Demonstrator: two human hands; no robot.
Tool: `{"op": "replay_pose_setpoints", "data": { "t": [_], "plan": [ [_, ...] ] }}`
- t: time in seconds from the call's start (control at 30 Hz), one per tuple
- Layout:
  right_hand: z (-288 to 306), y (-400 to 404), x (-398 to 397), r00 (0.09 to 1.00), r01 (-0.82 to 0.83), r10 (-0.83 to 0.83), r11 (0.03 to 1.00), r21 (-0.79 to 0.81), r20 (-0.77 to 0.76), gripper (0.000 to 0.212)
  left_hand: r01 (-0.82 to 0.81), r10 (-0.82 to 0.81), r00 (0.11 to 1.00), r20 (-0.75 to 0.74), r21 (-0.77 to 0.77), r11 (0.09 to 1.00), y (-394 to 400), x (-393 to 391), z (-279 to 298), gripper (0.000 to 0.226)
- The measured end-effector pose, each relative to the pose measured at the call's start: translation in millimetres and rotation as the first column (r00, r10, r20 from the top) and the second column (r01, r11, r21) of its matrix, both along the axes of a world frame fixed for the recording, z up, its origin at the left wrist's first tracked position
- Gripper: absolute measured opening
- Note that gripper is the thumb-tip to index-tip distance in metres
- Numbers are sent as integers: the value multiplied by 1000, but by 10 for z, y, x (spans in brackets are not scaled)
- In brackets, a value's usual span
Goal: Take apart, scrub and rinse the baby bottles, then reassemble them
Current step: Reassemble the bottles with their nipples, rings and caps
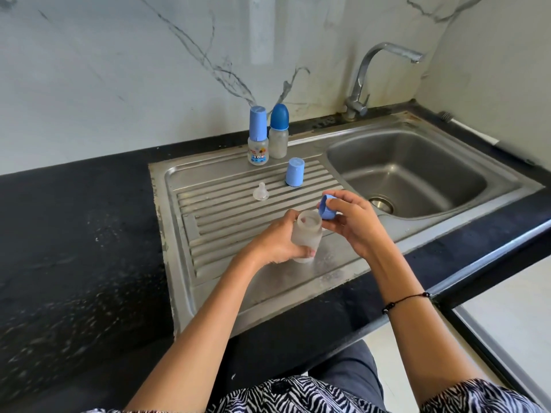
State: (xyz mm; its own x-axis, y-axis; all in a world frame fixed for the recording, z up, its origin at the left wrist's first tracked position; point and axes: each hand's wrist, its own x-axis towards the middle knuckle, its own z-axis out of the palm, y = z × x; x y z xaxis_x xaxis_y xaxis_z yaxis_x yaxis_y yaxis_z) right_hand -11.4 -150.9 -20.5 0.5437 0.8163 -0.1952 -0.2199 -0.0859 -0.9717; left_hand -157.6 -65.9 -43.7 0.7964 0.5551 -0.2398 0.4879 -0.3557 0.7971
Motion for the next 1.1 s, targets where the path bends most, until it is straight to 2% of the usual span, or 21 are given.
{"op": "replay_pose_setpoints", "data": {
  "t": [0.07,0.13,0.17,0.23,0.3,0.4,0.5,0.57,0.6,0.67,0.7,0.73,0.8,0.83,0.93,1.0,1.03,1.07,1.1],
  "plan": [
    [18,26,7,1000,1,-1,1000,-13,11,17,34,-35,999,-14,-55,998,29,-25,8,89],
    [48,61,4,996,14,-11,999,-39,91,15,72,-74,997,-5,-160,984,74,-89,69,109],
    [64,86,6,989,26,-19,999,-46,150,14,76,-77,997,6,-210,975,100,-138,140,109],
    [130,161,9,969,26,-12,998,-55,246,14,28,-14,998,57,-249,968,187,-252,342,96],
    [245,261,-17,954,-57,72,996,-62,291,22,-92,139,977,162,-268,959,289,-344,527,84],
    [420,486,-174,885,-231,262,965,-128,384,29,-230,376,879,294,-428,874,412,-321,593,55],
    [528,753,-310,684,-380,463,886,-265,565,32,-353,594,722,356,-550,757,421,-222,540,21],
    [582,910,-265,566,-507,616,784,-358,547,37,-454,680,646,347,-541,708,440,-214,470,21],
    [603,988,-210,553,-543,660,748,-381,508,39,-473,699,626,346,-544,693,451,-219,445,24],
    [592,1209,-105,503,-508,686,727,-463,525,44,-500,739,588,329,-570,652,497,-235,438,24],
    [544,1345,-67,399,-439,692,720,-537,602,45,-518,767,564,308,-592,618,525,-244,434,24],
    [483,1456,-47,243,-364,703,704,-609,668,47,-533,792,539,286,-613,584,545,-243,417,24],
    [314,1624,-58,-52,-265,726,652,-710,686,50,-549,823,508,255,-640,538,568,-231,396,20],
    [221,1672,-67,-152,-244,724,632,-735,673,50,-550,828,502,250,-646,529,565,-222,399,19],
    [8,1742,-74,-296,-209,705,611,-764,645,40,-565,850,475,227,-662,493,539,-213,456,16],
    [-14,1763,-70,-332,-204,678,627,-752,655,33,-577,859,462,221,-660,481,520,-223,494,20],
    [56,1767,-57,-309,-206,665,651,-730,680,28,-580,854,464,238,-647,495,509,-228,510,19],
    [191,1737,-38,-218,-248,648,687,-683,730,22,-577,846,466,260,-635,513,513,-229,508,16],
    [358,1688,-20,-63,-309,647,712,-631,760,15,-574,839,469,277,-626,528,522,-233,501,16]
  ]
}}
